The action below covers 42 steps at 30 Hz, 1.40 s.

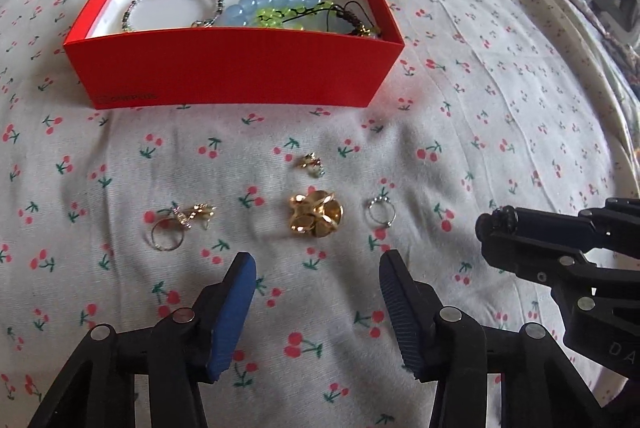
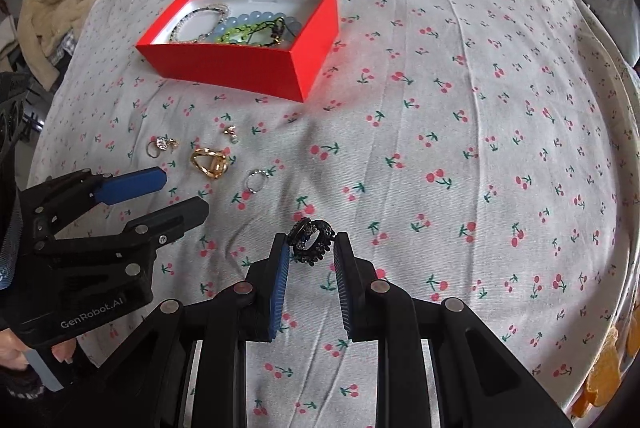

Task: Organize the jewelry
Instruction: 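Grasp the black flower ring with the right tool while the left tool grasps the gold flower ring, then carry both rings into the red box and open both tools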

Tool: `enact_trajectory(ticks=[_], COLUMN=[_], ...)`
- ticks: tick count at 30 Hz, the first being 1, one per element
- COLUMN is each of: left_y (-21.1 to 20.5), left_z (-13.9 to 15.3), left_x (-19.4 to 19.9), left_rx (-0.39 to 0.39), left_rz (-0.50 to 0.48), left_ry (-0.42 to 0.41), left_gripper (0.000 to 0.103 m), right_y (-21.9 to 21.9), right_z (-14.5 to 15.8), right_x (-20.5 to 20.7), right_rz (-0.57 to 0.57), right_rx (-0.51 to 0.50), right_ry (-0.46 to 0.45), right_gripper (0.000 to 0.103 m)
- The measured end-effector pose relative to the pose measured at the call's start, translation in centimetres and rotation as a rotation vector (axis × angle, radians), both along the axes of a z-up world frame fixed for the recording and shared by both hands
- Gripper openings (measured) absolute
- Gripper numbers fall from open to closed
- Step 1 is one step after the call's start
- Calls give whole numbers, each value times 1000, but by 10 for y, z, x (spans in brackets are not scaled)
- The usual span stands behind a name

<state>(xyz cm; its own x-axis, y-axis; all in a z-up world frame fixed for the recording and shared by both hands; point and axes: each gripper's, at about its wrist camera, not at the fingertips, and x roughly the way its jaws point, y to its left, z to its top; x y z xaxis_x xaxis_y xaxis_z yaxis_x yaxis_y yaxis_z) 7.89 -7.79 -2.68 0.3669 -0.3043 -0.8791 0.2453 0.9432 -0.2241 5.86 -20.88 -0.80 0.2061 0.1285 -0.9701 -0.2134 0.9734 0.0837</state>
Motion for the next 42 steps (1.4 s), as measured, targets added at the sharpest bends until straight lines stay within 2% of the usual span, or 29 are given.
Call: enact_trajectory(ticks=[9, 14, 27, 42], left_y=[-10, -11, -1, 52], left_z=[-7, -10, 5, 42], left_x=[15, 18, 12, 19], left_rx=[-3, 3, -5, -67], left_rz=[57, 86, 99, 199], left_ry=[-6, 5, -19, -71], left_gripper=[39, 22, 22, 22], right_y=[-24, -27, -22, 9], right_z=[0, 0, 0, 23], right_x=[-3, -3, -1, 25], right_rz=[-34, -42, -43, -72], right_rx=[3, 6, 8, 76], right_ry=[7, 9, 7, -57], right_gripper=[24, 24, 24, 24])
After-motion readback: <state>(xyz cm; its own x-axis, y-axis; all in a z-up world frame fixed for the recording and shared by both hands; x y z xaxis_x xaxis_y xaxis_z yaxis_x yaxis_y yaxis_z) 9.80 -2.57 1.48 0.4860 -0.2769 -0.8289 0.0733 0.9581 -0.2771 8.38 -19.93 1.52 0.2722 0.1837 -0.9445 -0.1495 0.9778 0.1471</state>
